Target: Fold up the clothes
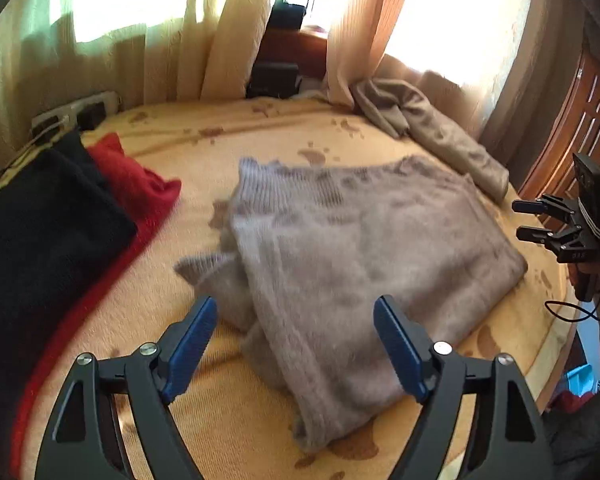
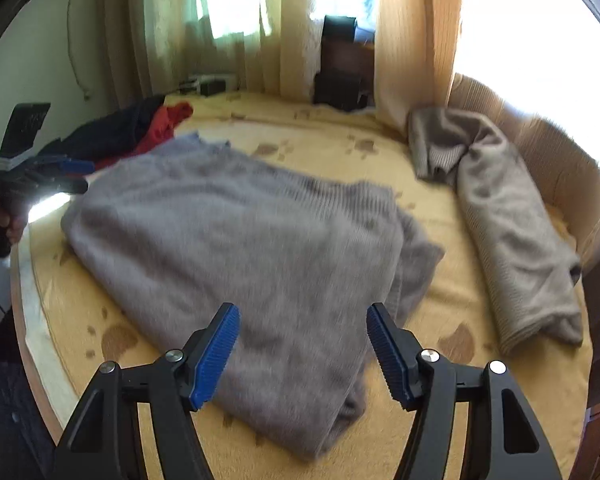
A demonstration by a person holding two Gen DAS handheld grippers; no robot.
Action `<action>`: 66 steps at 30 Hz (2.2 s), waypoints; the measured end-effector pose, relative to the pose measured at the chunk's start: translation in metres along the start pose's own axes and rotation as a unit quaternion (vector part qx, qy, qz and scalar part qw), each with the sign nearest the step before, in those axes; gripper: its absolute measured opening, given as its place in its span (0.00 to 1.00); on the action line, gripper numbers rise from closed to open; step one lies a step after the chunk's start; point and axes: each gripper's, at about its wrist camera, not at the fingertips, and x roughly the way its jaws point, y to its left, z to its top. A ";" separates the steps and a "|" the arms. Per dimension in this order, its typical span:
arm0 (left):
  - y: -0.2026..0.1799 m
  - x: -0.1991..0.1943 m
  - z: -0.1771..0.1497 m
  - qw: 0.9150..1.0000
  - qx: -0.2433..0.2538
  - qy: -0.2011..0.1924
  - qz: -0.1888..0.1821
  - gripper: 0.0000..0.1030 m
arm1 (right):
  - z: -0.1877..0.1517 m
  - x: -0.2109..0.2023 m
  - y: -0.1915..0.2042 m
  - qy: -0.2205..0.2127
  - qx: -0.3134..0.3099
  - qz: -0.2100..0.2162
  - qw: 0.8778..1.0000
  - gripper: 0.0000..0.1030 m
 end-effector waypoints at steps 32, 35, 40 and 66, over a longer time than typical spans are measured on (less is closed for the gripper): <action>0.032 0.170 0.103 0.985 -0.050 0.131 0.104 1.00 | 0.082 0.163 -0.019 0.059 0.045 -0.019 0.997 0.68; 0.051 0.168 0.106 0.980 -0.073 0.126 0.139 1.00 | 0.082 0.165 -0.039 0.053 0.069 -0.026 0.996 0.68; 0.059 0.154 0.103 0.982 -0.098 0.110 0.120 1.00 | 0.086 0.164 -0.031 0.054 0.055 -0.059 0.995 0.68; 0.112 0.027 0.045 0.961 -0.260 -0.084 0.044 1.00 | 0.156 0.184 0.100 0.034 0.022 -0.007 0.999 0.88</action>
